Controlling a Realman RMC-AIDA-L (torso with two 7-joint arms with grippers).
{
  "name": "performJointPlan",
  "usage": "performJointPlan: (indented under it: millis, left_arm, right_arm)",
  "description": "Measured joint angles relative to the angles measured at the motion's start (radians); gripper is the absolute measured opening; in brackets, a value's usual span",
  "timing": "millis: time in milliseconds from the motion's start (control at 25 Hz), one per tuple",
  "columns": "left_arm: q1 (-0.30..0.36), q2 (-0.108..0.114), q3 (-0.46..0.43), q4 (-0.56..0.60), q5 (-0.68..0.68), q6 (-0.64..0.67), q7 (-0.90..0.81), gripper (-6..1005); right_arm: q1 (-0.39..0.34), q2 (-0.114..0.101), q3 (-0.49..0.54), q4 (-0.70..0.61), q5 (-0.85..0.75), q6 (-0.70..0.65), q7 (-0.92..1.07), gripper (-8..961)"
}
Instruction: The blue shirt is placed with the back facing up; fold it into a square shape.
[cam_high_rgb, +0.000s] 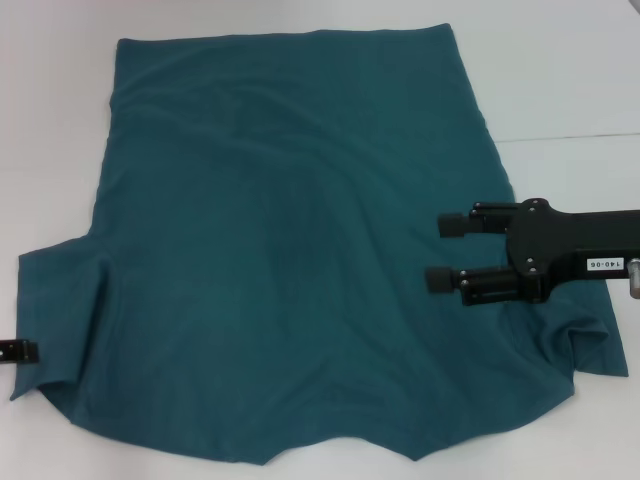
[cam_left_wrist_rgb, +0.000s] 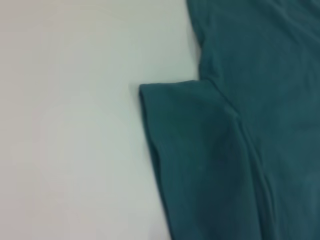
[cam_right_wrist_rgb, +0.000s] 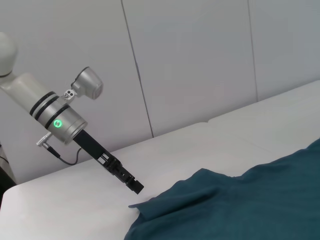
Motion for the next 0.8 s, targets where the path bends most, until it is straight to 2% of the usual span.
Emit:
performJointPlan:
  millis: [320, 800]
  left_arm:
    - [-0.007, -0.011, 0.003, 0.001, 0.035, 0.017, -0.017, 841]
    - [-0.026, -0.017, 0.012, -0.062, 0.041, 0.003, -0.022, 836]
  right_arm:
    - [0.0, 0.001, -0.001, -0.003, 0.0, -0.003, 0.001, 866]
    - [0.006, 0.002, -0.002, -0.003, 0.003, -0.005, -0.006, 866]
